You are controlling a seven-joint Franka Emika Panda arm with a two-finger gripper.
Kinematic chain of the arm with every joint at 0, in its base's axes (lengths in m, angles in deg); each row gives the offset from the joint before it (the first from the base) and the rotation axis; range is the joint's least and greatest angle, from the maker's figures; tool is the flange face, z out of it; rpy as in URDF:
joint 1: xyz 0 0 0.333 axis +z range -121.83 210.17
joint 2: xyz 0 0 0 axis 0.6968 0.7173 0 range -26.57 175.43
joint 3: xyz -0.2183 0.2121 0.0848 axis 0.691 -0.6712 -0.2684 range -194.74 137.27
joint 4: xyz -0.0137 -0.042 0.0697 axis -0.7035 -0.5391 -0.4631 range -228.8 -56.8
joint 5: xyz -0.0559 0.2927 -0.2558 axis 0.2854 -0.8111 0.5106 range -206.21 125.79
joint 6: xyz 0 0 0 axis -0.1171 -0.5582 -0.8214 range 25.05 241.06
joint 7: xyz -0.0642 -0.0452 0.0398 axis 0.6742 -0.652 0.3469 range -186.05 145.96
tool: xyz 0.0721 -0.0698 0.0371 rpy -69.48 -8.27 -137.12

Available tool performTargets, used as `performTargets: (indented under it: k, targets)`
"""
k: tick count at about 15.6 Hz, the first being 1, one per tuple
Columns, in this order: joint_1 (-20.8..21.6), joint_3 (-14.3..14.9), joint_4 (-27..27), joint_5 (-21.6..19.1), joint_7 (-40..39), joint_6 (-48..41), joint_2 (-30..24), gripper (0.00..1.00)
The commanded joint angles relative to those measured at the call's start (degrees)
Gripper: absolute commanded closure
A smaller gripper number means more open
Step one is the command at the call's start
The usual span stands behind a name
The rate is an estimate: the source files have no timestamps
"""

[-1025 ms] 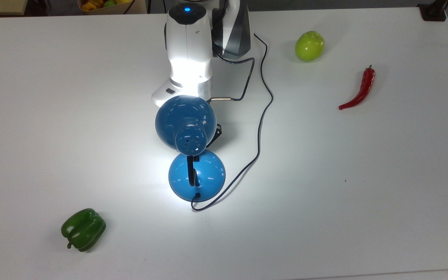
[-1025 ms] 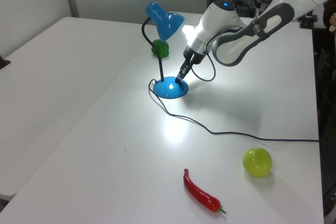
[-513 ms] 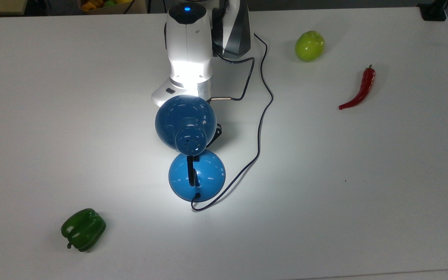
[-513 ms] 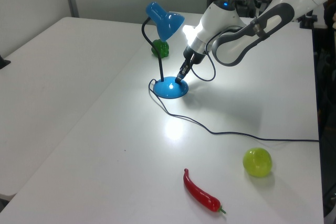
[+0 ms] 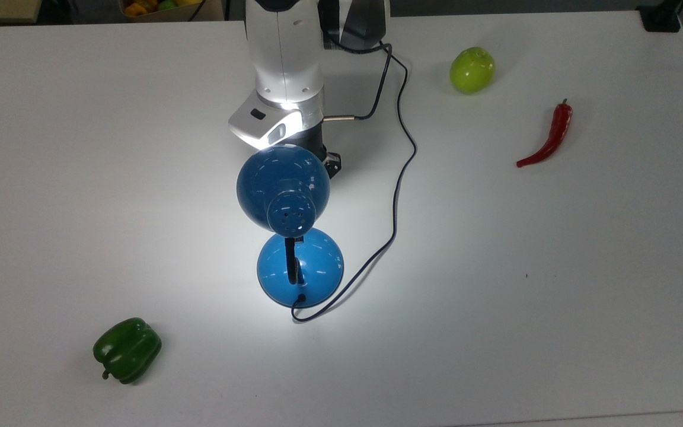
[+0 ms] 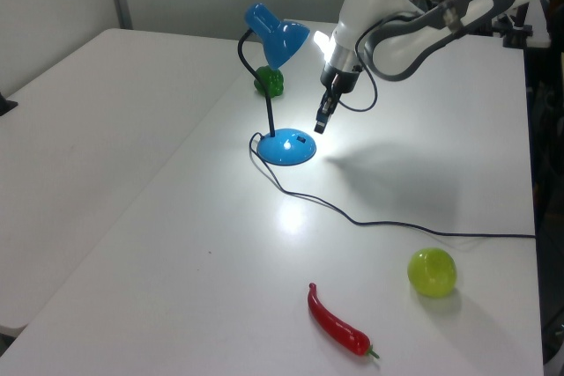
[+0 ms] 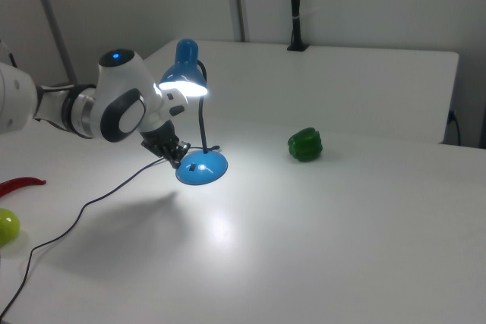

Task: Turn on desk lamp

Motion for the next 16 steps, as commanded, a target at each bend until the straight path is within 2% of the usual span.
performTargets:
  k: [1, 4, 5, 6, 9, 13, 16]
  targets:
    - [-0.02, -0.26, -2.63, 0.02, -0.37, -8.91, -5.62, 0.79]
    - [-0.20, -0.26, -2.63, 0.11, -0.29, -14.01, -8.08, 0.32]
    - [-0.20, -0.26, -2.63, 0.11, 0.15, -15.68, -8.96, 0.13]
    - [-0.11, -0.17, -2.63, 0.11, 0.33, -17.87, -9.75, 0.00]
    - [-0.29, 0.27, -1.76, 0.11, 0.68, -24.81, -13.26, 0.00]
    - [-1.16, 0.45, 2.90, 1.78, 1.21, -37.29, -16.17, 0.00]
    - [-3.44, 0.19, 5.89, 1.96, 6.63, -44.33, -18.80, 0.00]
